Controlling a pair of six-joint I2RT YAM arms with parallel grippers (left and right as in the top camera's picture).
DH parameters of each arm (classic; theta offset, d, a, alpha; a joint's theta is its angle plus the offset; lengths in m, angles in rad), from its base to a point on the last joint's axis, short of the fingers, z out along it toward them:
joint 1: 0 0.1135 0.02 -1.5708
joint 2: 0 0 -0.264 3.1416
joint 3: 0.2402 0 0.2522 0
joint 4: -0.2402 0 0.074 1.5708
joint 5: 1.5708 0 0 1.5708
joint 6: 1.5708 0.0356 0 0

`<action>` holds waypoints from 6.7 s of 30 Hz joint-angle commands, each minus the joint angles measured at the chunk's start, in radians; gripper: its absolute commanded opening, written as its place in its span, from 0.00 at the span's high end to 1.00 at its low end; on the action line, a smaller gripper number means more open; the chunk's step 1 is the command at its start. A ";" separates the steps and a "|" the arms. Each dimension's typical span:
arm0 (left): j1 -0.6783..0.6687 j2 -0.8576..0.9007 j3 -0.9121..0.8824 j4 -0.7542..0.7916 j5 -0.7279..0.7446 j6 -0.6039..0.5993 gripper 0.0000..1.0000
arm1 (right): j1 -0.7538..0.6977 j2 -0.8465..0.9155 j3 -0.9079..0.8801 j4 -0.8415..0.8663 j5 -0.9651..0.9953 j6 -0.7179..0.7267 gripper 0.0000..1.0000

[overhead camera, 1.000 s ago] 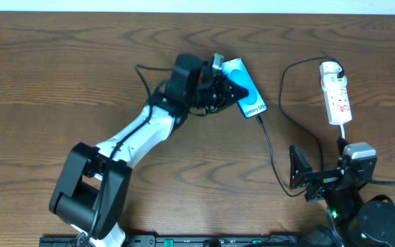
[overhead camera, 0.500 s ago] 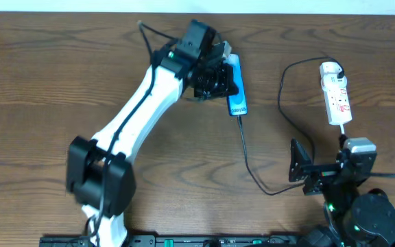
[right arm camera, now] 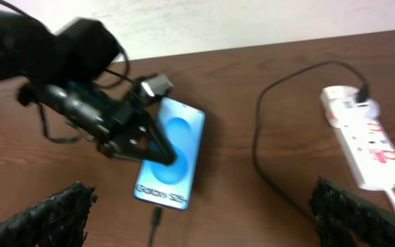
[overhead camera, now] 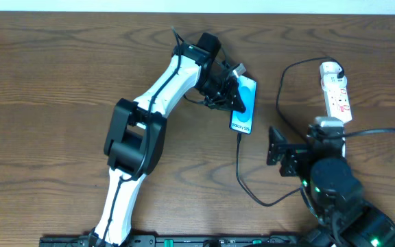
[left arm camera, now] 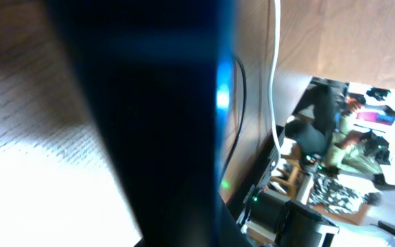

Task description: Plug charger to phone and switch on socket

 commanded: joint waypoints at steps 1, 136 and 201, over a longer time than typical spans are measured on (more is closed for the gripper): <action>0.017 0.027 0.026 0.005 0.101 0.071 0.93 | -0.006 0.056 0.011 0.051 -0.033 0.032 0.01; 0.635 -0.803 -0.178 -0.312 -0.679 -0.132 0.03 | -0.005 0.620 0.011 0.257 -0.272 0.081 0.01; 0.449 -2.012 -1.359 0.594 -0.772 0.010 0.02 | -1.050 1.372 0.797 -0.185 -0.475 0.061 0.99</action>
